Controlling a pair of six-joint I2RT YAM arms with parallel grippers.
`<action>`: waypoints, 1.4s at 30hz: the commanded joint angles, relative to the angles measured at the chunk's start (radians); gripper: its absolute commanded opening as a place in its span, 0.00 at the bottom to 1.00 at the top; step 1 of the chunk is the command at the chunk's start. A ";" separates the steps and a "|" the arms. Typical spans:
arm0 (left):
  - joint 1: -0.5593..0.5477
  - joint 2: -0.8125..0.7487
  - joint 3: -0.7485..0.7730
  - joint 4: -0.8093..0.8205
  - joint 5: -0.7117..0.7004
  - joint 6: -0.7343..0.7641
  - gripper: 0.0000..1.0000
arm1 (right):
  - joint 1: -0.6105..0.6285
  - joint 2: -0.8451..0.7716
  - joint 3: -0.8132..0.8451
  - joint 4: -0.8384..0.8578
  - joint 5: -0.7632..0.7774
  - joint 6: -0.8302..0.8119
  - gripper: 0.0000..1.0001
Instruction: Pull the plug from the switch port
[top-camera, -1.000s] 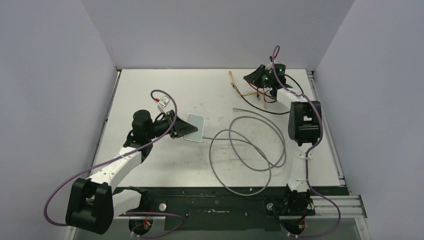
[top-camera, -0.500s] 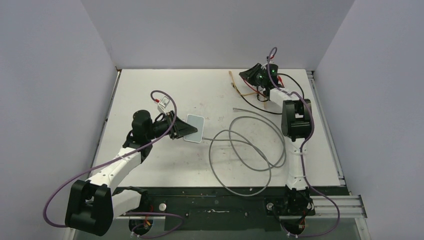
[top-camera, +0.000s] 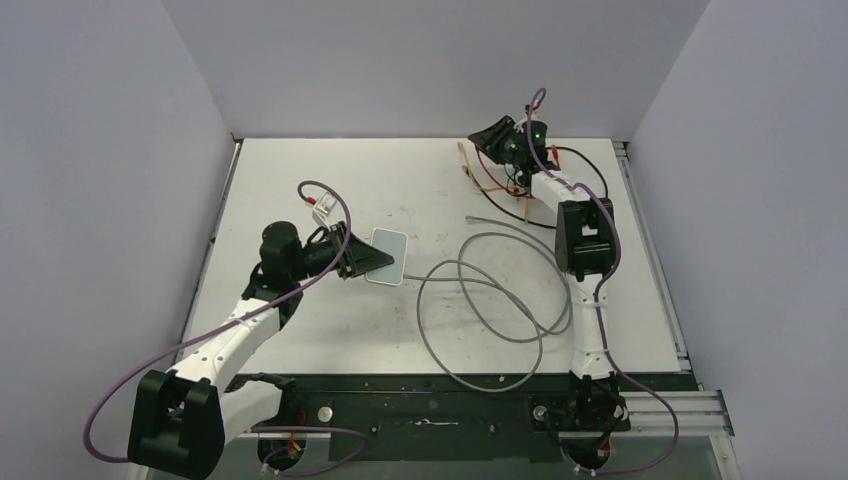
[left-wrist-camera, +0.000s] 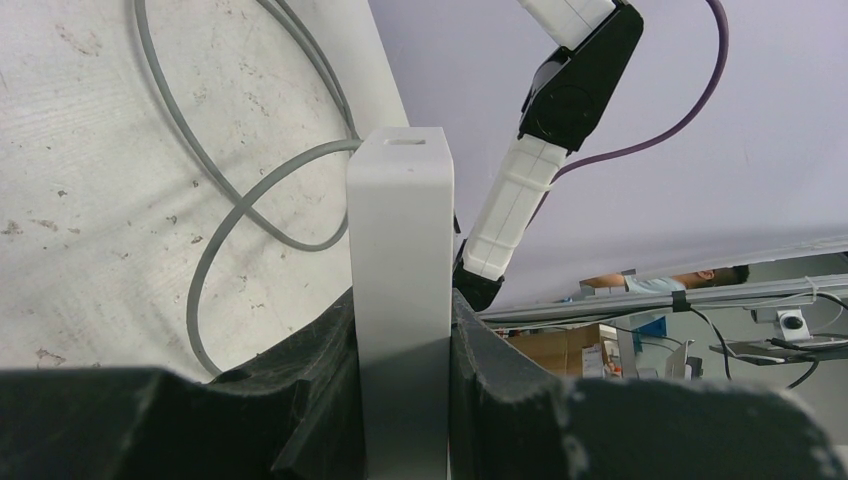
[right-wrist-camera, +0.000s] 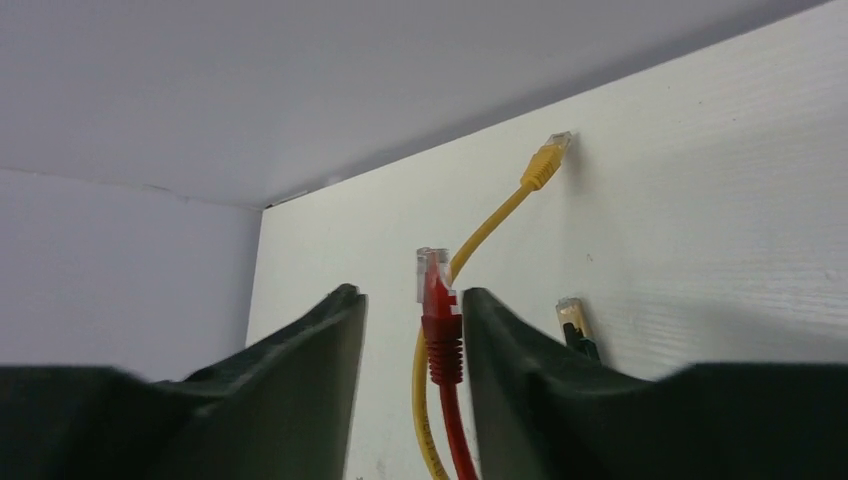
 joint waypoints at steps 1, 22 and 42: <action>0.002 -0.034 0.008 0.023 0.005 0.015 0.00 | 0.003 -0.030 0.058 -0.077 0.056 -0.081 0.48; 0.002 -0.026 0.009 0.019 -0.010 0.024 0.00 | -0.003 -0.212 0.004 -0.373 0.170 -0.385 0.94; 0.008 0.019 0.019 0.058 -0.002 0.027 0.00 | 0.070 -0.629 -0.450 -0.358 0.047 -0.416 0.99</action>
